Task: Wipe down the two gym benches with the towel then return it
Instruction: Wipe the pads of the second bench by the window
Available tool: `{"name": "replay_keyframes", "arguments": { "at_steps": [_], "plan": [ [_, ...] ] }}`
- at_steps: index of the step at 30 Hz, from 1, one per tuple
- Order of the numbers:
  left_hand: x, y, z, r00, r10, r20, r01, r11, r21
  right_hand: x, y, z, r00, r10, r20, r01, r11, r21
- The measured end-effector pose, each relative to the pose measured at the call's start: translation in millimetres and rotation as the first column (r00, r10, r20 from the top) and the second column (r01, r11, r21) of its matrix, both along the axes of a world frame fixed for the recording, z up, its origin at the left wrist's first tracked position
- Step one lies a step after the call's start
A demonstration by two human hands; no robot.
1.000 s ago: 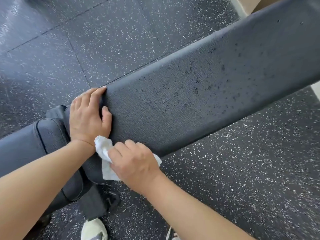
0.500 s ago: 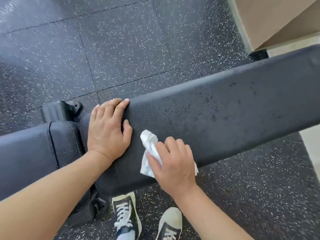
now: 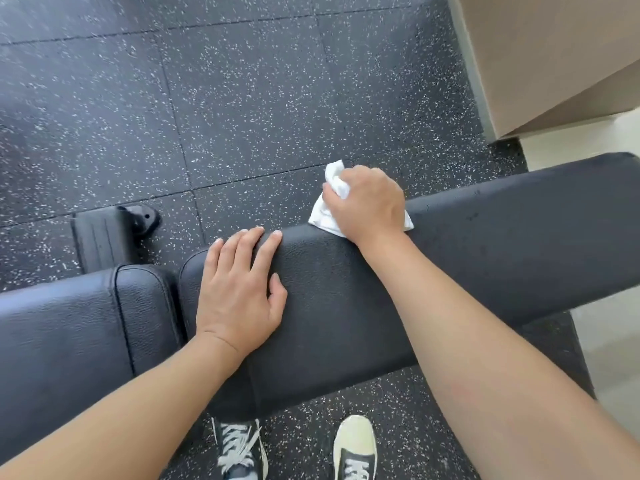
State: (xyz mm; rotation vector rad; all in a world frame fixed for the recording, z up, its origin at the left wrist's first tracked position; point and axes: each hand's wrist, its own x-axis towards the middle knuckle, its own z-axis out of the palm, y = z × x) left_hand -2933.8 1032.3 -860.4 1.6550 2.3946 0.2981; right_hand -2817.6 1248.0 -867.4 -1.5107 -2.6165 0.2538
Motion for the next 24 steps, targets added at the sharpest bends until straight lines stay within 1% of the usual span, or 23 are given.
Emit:
{"name": "replay_keyframes", "arguments": {
  "at_steps": [3,4,6,8,10,11,12,13,15,17,18,19,21,22,24],
  "plan": [
    [-1.0,0.5,0.6,1.0,-0.005,-0.003,0.005,1.0,-0.009,9.4,-33.1,8.9,0.994,-0.019,-0.111,0.023,0.999,0.04],
    [-0.8,0.3,0.5,1.0,-0.01,0.0,0.01,1.0,-0.011,16.5,-52.5,11.4,0.988,0.015,-0.151,-0.008,0.999,0.046],
    [-1.3,-0.5,-0.3,1.0,-0.013,0.003,0.013,1.0,-0.009,40.0,-95.1,11.1,0.967,0.181,-0.179,-0.173,0.983,0.062],
    [-1.3,-0.6,-0.3,1.0,-0.013,0.007,0.013,1.0,-0.006,71.1,-121.0,9.7,0.913,0.367,-0.177,-0.354,0.93,0.099],
    [-0.9,0.7,0.4,1.0,-0.012,0.006,0.012,1.0,-0.003,87.7,-106.5,10.0,0.844,0.509,-0.17,-0.484,0.858,0.17],
    [-0.8,1.3,0.2,1.0,-0.005,0.0,0.005,1.0,0.002,86.3,-90.6,9.1,0.817,0.555,-0.158,-0.522,0.827,0.209],
    [-0.2,1.6,-0.2,1.0,-0.002,-0.004,0.002,1.0,0.008,80.1,-73.6,8.0,0.812,0.562,-0.154,-0.521,0.819,0.24],
    [0.6,1.8,-0.6,1.0,0.0,-0.006,0.0,1.0,0.014,69.4,-55.7,6.5,0.834,0.527,-0.163,-0.481,0.84,0.252],
    [0.7,0.9,-1.8,1.0,-0.002,-0.009,0.002,1.0,0.02,35.1,-26.8,5.6,0.917,0.357,-0.178,-0.324,0.927,0.19],
    [-0.2,-0.3,-3.1,1.0,-0.002,-0.016,0.002,1.0,0.012,-9.4,-18.8,3.3,0.969,0.212,-0.127,-0.202,0.975,0.092],
    [0.8,-0.3,-3.4,1.0,0.004,-0.018,-0.003,1.0,0.009,-31.0,-22.5,2.4,0.974,0.203,-0.105,-0.2,0.979,0.033],
    [2.3,-0.6,-3.5,1.0,0.015,-0.018,-0.015,1.0,0.008,-50.1,-29.9,1.9,0.968,0.227,-0.107,-0.23,0.973,-0.017],
    [3.8,-0.3,-3.4,0.999,0.04,-0.027,-0.04,0.999,0.004,-73.7,-47.3,2.4,0.949,0.276,-0.153,-0.291,0.953,-0.083],
    [3.3,0.4,-3.4,0.998,0.044,-0.035,-0.044,0.999,-0.002,-74.6,-54.2,2.9,0.941,0.278,-0.194,-0.298,0.951,-0.085],
    [1.8,1.2,-3.5,0.999,0.032,-0.039,-0.032,0.999,-0.006,-51.8,-62.7,2.5,0.917,0.254,-0.307,-0.276,0.961,-0.03]
  ]
}}
